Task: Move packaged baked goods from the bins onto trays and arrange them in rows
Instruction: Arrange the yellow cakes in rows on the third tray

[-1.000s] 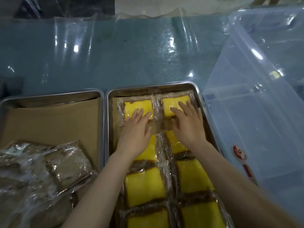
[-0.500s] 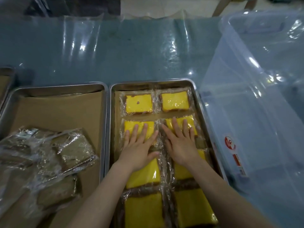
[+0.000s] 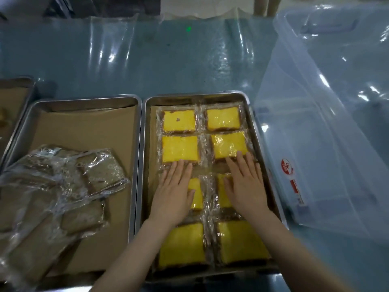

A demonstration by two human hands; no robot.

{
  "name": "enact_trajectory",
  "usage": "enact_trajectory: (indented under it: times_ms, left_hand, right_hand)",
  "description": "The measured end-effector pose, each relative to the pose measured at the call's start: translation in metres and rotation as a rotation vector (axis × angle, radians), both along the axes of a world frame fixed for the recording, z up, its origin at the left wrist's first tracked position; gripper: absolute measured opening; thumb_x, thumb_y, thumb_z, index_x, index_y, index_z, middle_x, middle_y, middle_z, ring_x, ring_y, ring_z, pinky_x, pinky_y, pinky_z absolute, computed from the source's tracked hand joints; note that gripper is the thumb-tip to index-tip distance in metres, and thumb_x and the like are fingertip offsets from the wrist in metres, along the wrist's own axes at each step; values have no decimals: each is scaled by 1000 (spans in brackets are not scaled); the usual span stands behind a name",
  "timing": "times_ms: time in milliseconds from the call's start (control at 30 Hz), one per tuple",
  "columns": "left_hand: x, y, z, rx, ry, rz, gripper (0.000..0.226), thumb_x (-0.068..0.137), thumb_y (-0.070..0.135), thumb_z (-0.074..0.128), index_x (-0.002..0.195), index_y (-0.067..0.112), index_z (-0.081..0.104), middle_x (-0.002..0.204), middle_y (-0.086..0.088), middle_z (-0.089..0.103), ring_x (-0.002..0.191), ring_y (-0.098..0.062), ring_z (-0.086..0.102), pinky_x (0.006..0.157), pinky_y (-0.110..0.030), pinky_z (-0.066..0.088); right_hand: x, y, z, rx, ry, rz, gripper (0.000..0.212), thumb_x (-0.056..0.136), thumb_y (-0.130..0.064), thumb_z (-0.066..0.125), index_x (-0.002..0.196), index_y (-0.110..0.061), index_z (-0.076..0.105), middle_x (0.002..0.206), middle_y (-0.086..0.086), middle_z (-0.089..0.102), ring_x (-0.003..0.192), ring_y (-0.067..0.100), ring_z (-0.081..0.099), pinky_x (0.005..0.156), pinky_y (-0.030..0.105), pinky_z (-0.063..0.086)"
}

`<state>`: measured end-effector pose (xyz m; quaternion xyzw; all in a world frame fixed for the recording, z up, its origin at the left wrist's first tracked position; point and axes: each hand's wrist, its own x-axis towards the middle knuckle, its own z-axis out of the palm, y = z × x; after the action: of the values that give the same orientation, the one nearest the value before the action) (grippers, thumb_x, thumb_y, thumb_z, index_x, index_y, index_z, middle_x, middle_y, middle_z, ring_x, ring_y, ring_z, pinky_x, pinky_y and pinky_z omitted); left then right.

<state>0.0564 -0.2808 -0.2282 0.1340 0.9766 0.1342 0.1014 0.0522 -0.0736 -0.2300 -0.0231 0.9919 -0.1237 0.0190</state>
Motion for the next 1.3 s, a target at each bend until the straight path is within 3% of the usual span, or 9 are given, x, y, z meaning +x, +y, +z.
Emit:
enact_trajectory:
  times_ms: [133, 300, 500, 633, 767, 900, 1100, 1300]
  left_hand:
    - [44, 15, -2, -39, -80, 135, 69, 97, 49, 29, 146, 30, -15, 151, -4, -27, 138, -22, -28, 111, -38, -17]
    - [57, 24, -17, -114, -116, 108, 70, 94, 60, 13, 142, 31, -29, 147, -7, -39, 131, -27, -41, 106, -46, -25]
    - [42, 18, -23, -145, -107, 61, 77, 90, 67, 15, 139, 33, -34, 145, -6, -42, 130, -25, -44, 104, -46, -28]
    - [51, 9, -15, -37, -52, 20, 75, 93, 60, 22, 141, 34, -29, 147, -2, -39, 136, -19, -35, 110, -39, -20]
    - [90, -6, -11, -14, -49, 44, 70, 93, 59, 20, 141, 36, -25, 151, -4, -32, 136, -17, -33, 111, -36, -16]
    - [125, 0, -17, -100, -142, 29, 70, 87, 68, 8, 134, 40, -36, 143, -3, -45, 129, -22, -44, 101, -44, -32]
    - [113, 6, -18, -28, -219, -71, 86, 87, 69, 30, 130, 45, -41, 132, 7, -57, 122, -16, -52, 92, -45, -37]
    - [112, 7, -17, -143, -198, -156, 69, 89, 68, 17, 132, 49, -34, 144, 4, -43, 128, -18, -45, 101, -52, -32]
  right_hand:
    - [45, -6, -5, 57, -176, -94, 61, 95, -51, 25, 149, -32, 2, 158, 6, -13, 140, 32, -24, 113, 47, -10]
    - [60, -15, -11, 139, -209, -31, 59, 96, -52, 14, 147, -41, -12, 155, 9, -22, 137, 38, -29, 108, 51, -18]
    - [35, 4, -15, 173, -199, 40, 60, 95, -53, 15, 144, -45, -19, 156, 4, -23, 137, 33, -31, 110, 50, -17]
    - [50, 10, -11, 126, -208, 15, 67, 91, -63, 13, 140, -43, -29, 152, 1, -32, 137, 27, -34, 110, 49, -17]
    - [104, 10, -9, 83, -166, 10, 69, 90, -65, 11, 144, -41, -22, 154, -1, -31, 139, 21, -32, 112, 47, -13]
    - [121, 6, -12, 38, -277, 5, 75, 85, -73, 14, 140, -44, -27, 151, 1, -35, 138, 23, -31, 115, 46, -9]
    - [114, 6, -14, 61, -439, 16, 102, 63, -93, 6, 135, -37, -39, 139, 6, -51, 129, 29, -43, 106, 48, -22]
    - [117, 6, -13, 101, -279, -16, 90, 80, -80, 16, 140, -35, -34, 144, 9, -46, 133, 29, -41, 107, 52, -21]
